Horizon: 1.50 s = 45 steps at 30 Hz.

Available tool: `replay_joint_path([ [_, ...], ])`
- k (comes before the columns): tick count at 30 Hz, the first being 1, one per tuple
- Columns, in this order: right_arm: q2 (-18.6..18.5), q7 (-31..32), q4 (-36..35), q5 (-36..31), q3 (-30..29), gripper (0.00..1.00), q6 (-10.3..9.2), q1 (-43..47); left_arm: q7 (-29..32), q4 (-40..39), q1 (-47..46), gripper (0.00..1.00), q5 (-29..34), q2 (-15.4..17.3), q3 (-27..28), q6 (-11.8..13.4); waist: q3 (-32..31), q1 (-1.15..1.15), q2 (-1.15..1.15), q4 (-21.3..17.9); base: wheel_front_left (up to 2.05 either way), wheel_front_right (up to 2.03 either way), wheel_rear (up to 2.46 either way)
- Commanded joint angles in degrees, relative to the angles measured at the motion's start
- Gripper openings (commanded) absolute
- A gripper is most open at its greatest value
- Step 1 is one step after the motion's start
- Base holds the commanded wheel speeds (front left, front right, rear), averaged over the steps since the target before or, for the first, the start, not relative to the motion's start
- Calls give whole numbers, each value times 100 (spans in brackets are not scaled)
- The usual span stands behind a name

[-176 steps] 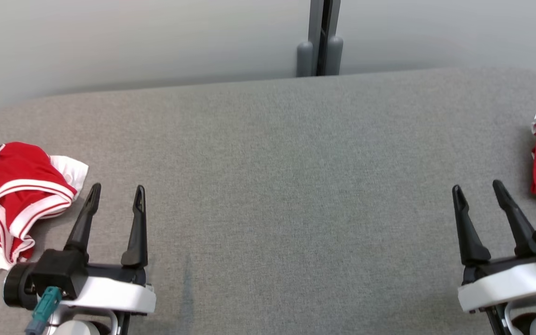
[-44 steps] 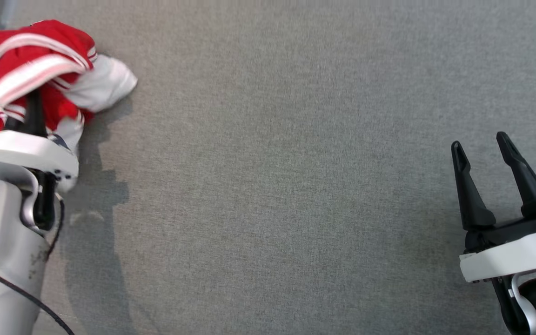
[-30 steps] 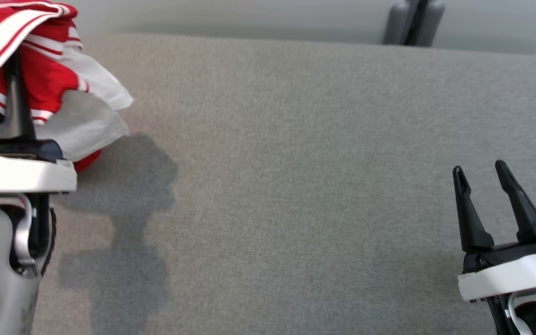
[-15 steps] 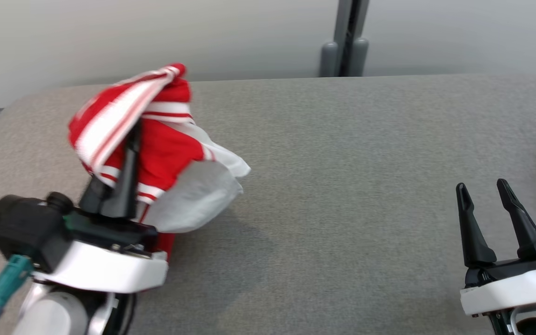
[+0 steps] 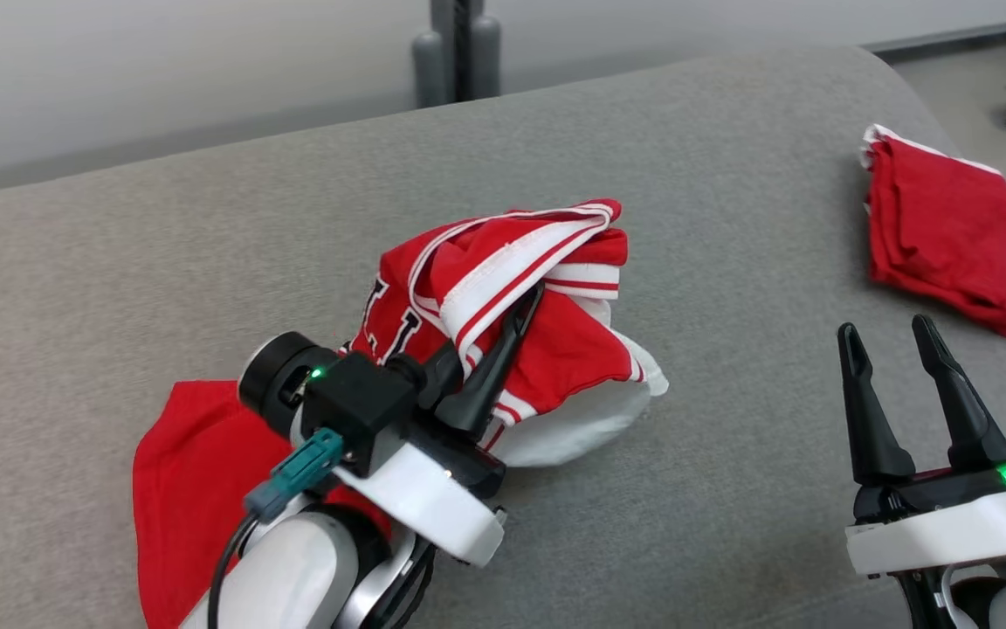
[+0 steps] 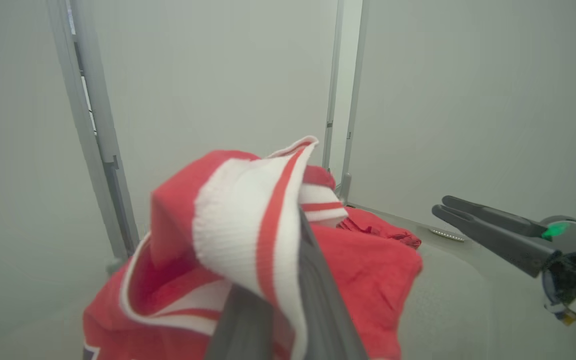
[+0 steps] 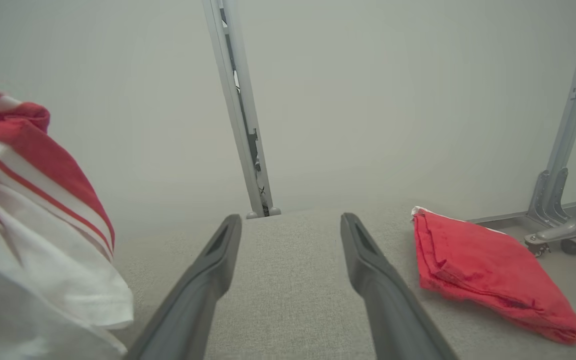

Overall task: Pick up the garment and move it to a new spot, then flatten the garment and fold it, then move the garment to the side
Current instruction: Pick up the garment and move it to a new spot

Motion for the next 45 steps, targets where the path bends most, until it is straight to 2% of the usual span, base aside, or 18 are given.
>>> replay_joint_path([
  [1,-13,-64,29,56,-6,100,-2,-96,-14,144,-165,0,42,-19,-12,-41,386,0,0,-551,0,0,0],
  [6,-10,-287,185,221,53,100,-2,-158,-79,1147,-534,0,12,-205,-101,-169,791,0,0,-1022,0,0,0],
  [10,-10,-466,336,336,109,100,-2,-237,-207,1976,-755,0,-2,-309,-153,-294,1030,0,0,-1177,0,0,0],
  [11,-12,-510,373,357,113,100,-2,-255,-237,2149,-800,3,-31,-331,-159,-334,1074,0,0,-1187,0,0,0],
  [13,-11,-576,444,376,111,100,-2,-280,-329,2407,-905,85,26,-330,-188,-381,1128,0,0,-1169,0,0,0],
  [14,-12,-603,485,383,106,100,-2,-309,-378,2497,-941,100,36,-350,-212,-420,1146,0,0,-1144,0,0,0],
  [20,-12,-658,621,274,51,100,-2,-411,-628,2674,-944,100,89,-314,-389,-620,1054,0,0,-792,0,0,0],
  [22,-14,-621,625,219,19,100,-2,-427,-685,2613,-842,100,98,-255,-396,-607,956,0,0,-625,0,0,0],
  [28,-15,-484,549,33,-101,100,-2,-379,-1010,2223,-424,100,9,-47,-138,-325,615,0,0,-75,0,0,0],
  [35,-16,-236,381,-182,-193,100,-2,-264,-1625,1934,37,100,-216,225,590,108,318,0,0,504,0,0,0],
  [39,-15,-99,312,-300,-226,100,-2,-202,-1815,1867,300,100,-397,394,1087,237,150,0,0,758,0,0,0],
  [45,-17,55,271,-393,-213,100,-2,-101,-1893,1692,696,100,-518,638,1676,299,-70,0,0,966,0,0,0],
])
